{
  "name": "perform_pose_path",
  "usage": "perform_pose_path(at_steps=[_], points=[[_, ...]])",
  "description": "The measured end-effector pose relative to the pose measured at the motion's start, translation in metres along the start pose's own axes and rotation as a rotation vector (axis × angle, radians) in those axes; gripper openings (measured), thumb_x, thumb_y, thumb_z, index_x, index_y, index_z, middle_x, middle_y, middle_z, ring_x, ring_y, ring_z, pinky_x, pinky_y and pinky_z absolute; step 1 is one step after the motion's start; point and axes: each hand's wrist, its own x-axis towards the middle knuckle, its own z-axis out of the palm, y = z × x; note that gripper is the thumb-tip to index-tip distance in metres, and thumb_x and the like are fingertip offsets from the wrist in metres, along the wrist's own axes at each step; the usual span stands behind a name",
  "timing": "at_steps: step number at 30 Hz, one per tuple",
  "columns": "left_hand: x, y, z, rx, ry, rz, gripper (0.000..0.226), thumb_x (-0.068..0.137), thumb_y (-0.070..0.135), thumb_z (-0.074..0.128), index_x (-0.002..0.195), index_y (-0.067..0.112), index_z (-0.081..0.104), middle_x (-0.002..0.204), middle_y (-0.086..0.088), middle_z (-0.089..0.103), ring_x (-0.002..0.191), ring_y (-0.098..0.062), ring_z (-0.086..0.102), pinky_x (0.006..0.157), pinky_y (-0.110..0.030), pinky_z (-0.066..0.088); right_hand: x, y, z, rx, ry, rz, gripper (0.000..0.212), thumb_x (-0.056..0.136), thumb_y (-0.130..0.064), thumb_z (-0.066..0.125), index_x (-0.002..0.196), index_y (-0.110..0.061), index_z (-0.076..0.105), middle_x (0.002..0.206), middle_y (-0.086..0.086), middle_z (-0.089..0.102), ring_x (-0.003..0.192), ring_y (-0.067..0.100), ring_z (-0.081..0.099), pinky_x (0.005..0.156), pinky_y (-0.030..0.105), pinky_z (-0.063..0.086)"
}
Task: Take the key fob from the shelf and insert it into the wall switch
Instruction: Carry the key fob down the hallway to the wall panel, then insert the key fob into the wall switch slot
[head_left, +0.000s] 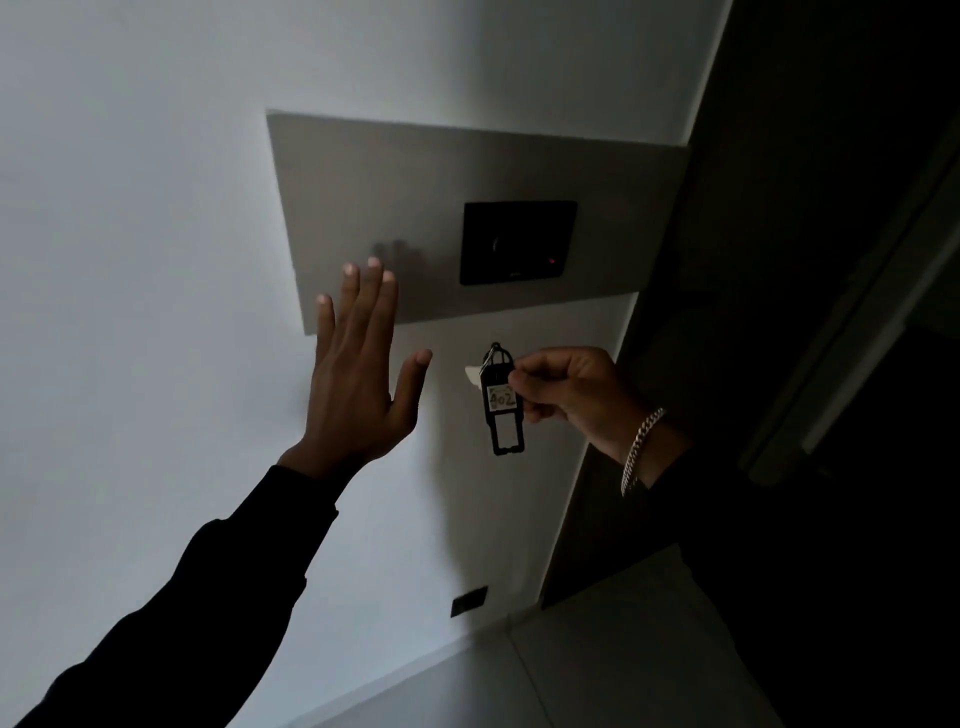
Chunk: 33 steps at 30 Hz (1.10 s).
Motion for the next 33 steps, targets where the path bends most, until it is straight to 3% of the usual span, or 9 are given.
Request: perform_pose_path(at_steps=[4, 8, 11, 16, 23, 30, 33], points=[[0.05, 0.003, 0.029, 0.047, 0.025, 0.033, 0.071, 0.1, 0.045, 0.031, 0.156, 0.004, 0.019, 0.168, -0.016, 0.015, 0.158, -0.03, 0.003, 0.129, -0.051, 0.003, 0.039, -0.017, -0.037, -0.058, -0.016, -0.088, 0.007, 0.083, -0.006, 0.067, 0.087, -0.008, 0.072, 0.076, 0.018, 0.065, 0.055, 0.011, 0.057, 0.053, 0.017, 0.052], [0.095, 0.002, 0.047, 0.141, 0.062, 0.079, 0.07, 0.1, 0.042, 0.033, 0.156, 0.002, 0.02, 0.167, -0.019, 0.015, 0.157, -0.032, 0.005, 0.128, -0.051, 0.004, 0.084, -0.037, -0.066, -0.106, -0.005, -0.19, 0.018, 0.082, -0.004, 0.068, 0.076, -0.021, 0.07, 0.065, 0.006, 0.065, 0.048, 0.007, 0.056, 0.052, 0.017, 0.052], [0.12, -0.001, 0.052, 0.229, 0.125, 0.083, 0.069, 0.099, 0.04, 0.034, 0.154, 0.0, 0.022, 0.166, -0.021, 0.018, 0.156, -0.035, 0.009, 0.127, -0.054, 0.007, 0.119, -0.05, -0.081, -0.112, -0.015, -0.272, 0.014, 0.081, 0.001, 0.067, 0.08, -0.013, 0.069, 0.058, -0.005, 0.067, 0.045, 0.004, 0.056, 0.049, 0.017, 0.053], [0.154, -0.008, 0.062, 0.461, 0.192, 0.121, 0.067, 0.099, 0.038, 0.033, 0.153, -0.002, 0.026, 0.163, -0.026, 0.023, 0.154, -0.04, 0.017, 0.124, -0.06, 0.01, 0.166, -0.072, -0.106, -0.091, 0.007, -0.431, 0.019, 0.084, 0.0, 0.066, 0.103, 0.001, 0.065, 0.069, 0.008, 0.063, 0.048, 0.003, 0.057, 0.048, 0.016, 0.052], [0.17, -0.026, 0.081, 0.857, 0.33, 0.165, 0.068, 0.099, 0.042, 0.033, 0.156, 0.006, 0.023, 0.164, -0.019, 0.026, 0.156, -0.032, 0.015, 0.127, -0.053, 0.01, 0.204, -0.078, -0.127, -0.046, -0.007, -0.548, 0.02, 0.084, -0.001, 0.066, 0.103, 0.007, 0.066, 0.066, 0.008, 0.064, 0.044, 0.002, 0.058, 0.048, 0.015, 0.051], [0.171, -0.029, 0.083, 0.891, 0.376, 0.195, 0.066, 0.1, 0.043, 0.027, 0.155, 0.006, 0.026, 0.163, -0.018, 0.029, 0.156, -0.031, 0.017, 0.127, -0.052, 0.011, 0.214, -0.064, -0.128, -0.068, -0.021, -0.571, 0.014, 0.083, 0.001, 0.066, 0.096, 0.003, 0.066, 0.068, 0.006, 0.063, 0.047, 0.0, 0.061, 0.049, 0.013, 0.052], [0.171, -0.028, 0.082, 0.894, 0.362, 0.193, 0.068, 0.099, 0.045, 0.023, 0.155, 0.006, 0.026, 0.164, -0.017, 0.026, 0.156, -0.03, 0.016, 0.127, -0.052, 0.011, 0.213, -0.057, -0.127, -0.141, -0.041, -0.59, 0.017, 0.082, 0.0, 0.068, 0.078, -0.017, 0.067, 0.062, 0.002, 0.063, 0.045, 0.001, 0.059, 0.051, 0.014, 0.052]])
